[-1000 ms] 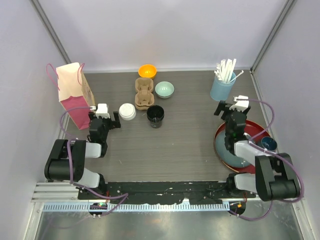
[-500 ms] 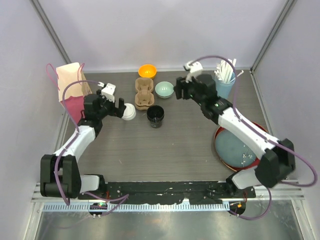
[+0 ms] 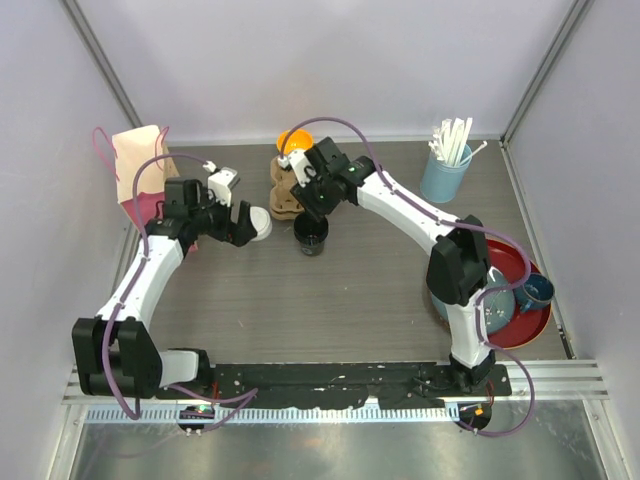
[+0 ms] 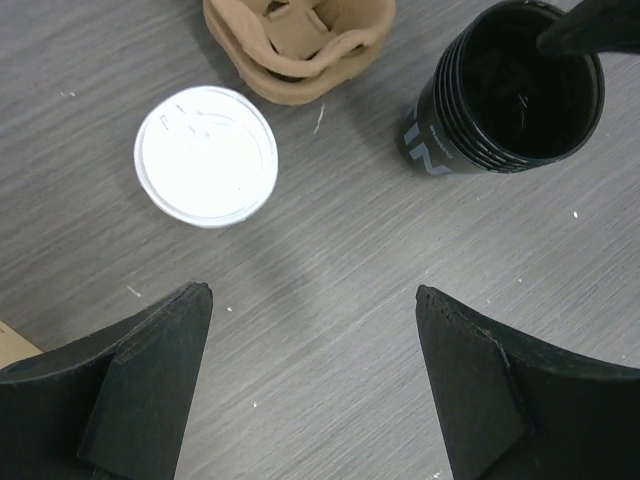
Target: Pack the takeout coffee
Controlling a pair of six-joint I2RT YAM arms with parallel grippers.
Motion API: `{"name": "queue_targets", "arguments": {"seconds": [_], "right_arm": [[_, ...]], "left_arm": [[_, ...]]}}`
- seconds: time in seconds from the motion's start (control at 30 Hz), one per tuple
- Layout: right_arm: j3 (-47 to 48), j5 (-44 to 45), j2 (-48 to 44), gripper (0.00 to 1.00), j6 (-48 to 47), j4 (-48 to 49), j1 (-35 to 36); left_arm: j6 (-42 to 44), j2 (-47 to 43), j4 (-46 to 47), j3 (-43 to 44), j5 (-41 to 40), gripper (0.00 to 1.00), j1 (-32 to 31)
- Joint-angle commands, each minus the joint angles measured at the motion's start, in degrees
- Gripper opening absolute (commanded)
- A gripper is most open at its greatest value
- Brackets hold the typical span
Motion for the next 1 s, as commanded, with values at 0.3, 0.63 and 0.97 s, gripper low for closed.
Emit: {"name": "queue_targets", "arguments": {"seconds": [0.3, 0.63, 0.97], "right_arm": [[12.1, -2.1, 6.2, 0.42, -9.7, -10.7, 0.4], [18.0, -3.6, 10.0, 0.37, -12.6, -14.3, 0.5], [19.0, -3.3, 11.8, 0.36, -15.0, -14.6, 0.5]], "left_arm": [[-1.9, 1.6, -2.3, 2.2, 3.0, 0.87, 0.1], [-2.3, 1.6, -1.2, 1.7, 3.6, 0.86, 0.1], [-2.1, 1.6, -1.1, 1.5, 4.6, 0.84, 0.0]]}}
